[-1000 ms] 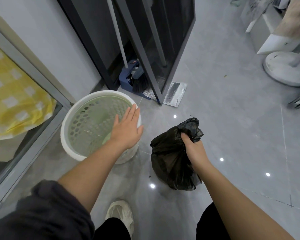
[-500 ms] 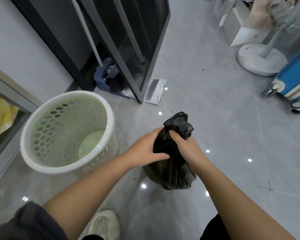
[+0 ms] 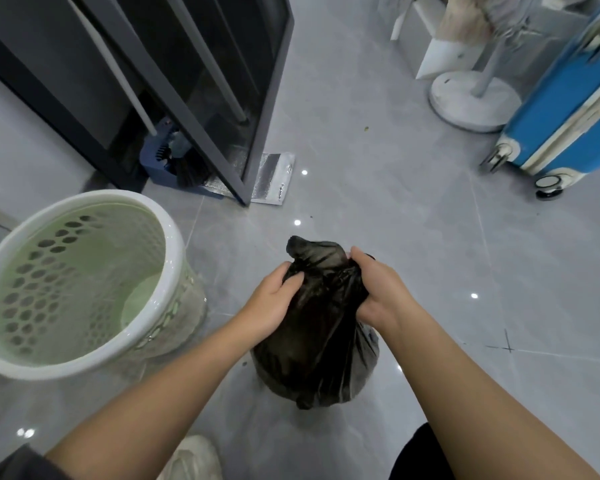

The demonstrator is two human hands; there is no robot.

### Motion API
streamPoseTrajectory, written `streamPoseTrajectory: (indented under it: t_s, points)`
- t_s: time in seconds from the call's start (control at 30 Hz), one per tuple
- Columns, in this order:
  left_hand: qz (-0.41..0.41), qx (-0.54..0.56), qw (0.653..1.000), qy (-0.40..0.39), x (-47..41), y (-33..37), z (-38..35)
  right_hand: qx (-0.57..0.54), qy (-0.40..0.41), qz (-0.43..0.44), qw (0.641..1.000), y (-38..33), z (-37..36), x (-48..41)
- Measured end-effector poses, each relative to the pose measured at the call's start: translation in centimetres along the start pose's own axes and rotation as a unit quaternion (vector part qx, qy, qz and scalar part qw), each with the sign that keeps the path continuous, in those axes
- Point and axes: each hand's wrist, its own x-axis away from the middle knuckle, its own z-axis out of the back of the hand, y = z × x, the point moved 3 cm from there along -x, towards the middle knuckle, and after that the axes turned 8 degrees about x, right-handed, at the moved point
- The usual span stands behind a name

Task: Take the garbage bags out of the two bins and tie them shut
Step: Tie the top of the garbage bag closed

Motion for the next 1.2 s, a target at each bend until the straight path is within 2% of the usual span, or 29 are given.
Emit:
streamPoseTrajectory:
  t_s: [0.1, 0.2, 0.33, 0.53, 0.67, 0.73, 0.77, 0.83, 0.87, 0.9, 0.93, 1.0, 1.03, 1.07, 1.1, 1.13, 1.2]
  points:
    - [-0.011, -0.104, 0.993, -0.062, 0.1, 0.4, -0.5, -0.085, -0.001, -0.051, 0.995, 0.4, 0.0, -0.7]
    - [-0.004, -0.179, 0.981, -0.075, -0.2, 0.4, -1.1, -0.112, -0.001, -0.069, 0.991, 0.6, 0.0, -0.9]
    - [0.011, -0.126, 0.991, -0.048, -0.9, 0.0, -1.2, -0.114, -0.002, -0.057, 0.992, 0.3, -0.1, -0.7]
    - [0.108, 0.028, 0.993, -0.027, -0.6, 0.7, -1.0, -0.144, -0.049, -0.035, 0.988, -0.2, -0.2, -0.7]
    - [0.089, -0.019, 0.994, -0.066, -0.3, 0.4, -1.5, -0.172, -0.082, -0.024, 0.981, 0.0, -0.3, -0.8]
    - [0.073, -0.023, 0.996, -0.051, -0.3, 0.1, -1.7, -0.166, -0.092, -0.004, 0.982, -0.5, 0.1, -0.2]
    - [0.074, -0.008, 0.996, -0.039, -0.2, 0.1, -1.7, -0.12, -0.077, 0.017, 0.99, -0.7, 0.6, 0.1]
    - [0.097, 0.027, 0.995, -0.018, 0.0, 0.3, -1.5, 0.073, 0.006, 0.074, 0.995, -1.2, 2.1, -0.1]
    - [0.117, 0.047, 0.992, -0.007, 0.1, 0.6, -1.2, 0.186, 0.042, 0.112, 0.975, -1.5, 3.0, -0.3]
    - [0.136, 0.068, 0.988, 0.005, 0.2, 0.8, -0.9, 0.286, 0.036, 0.15, 0.946, -1.7, 3.4, -0.3]
    - [0.15, 0.089, 0.984, 0.018, 0.2, 1.1, -0.6, 0.367, -0.028, 0.179, 0.912, -1.5, 3.4, -0.3]
    - [0.164, 0.117, 0.979, 0.04, 0.1, 1.7, 0.1, 0.502, -0.205, 0.176, 0.821, 0.2, 3.0, -0.1]
    - [0.169, 0.124, 0.976, 0.052, 0.0, 2.0, 0.3, 0.548, -0.261, 0.171, 0.776, 1.1, 2.6, 0.2]
    - [0.175, 0.129, 0.974, 0.061, -0.1, 2.2, 0.5, 0.577, -0.276, 0.19, 0.745, 1.8, 2.1, 0.4]
    - [0.182, 0.137, 0.971, 0.068, -0.1, 2.5, 0.6, 0.588, -0.249, 0.234, 0.734, 2.1, 1.6, 0.4]
    - [0.192, 0.151, 0.967, 0.068, -0.2, 2.7, 0.7, 0.578, -0.192, 0.287, 0.739, 1.8, 1.0, 0.3]
    - [0.193, 0.191, 0.961, 0.049, -0.2, 3.2, 0.7, 0.513, -0.112, 0.341, 0.779, 1.1, 0.3, 0.4]
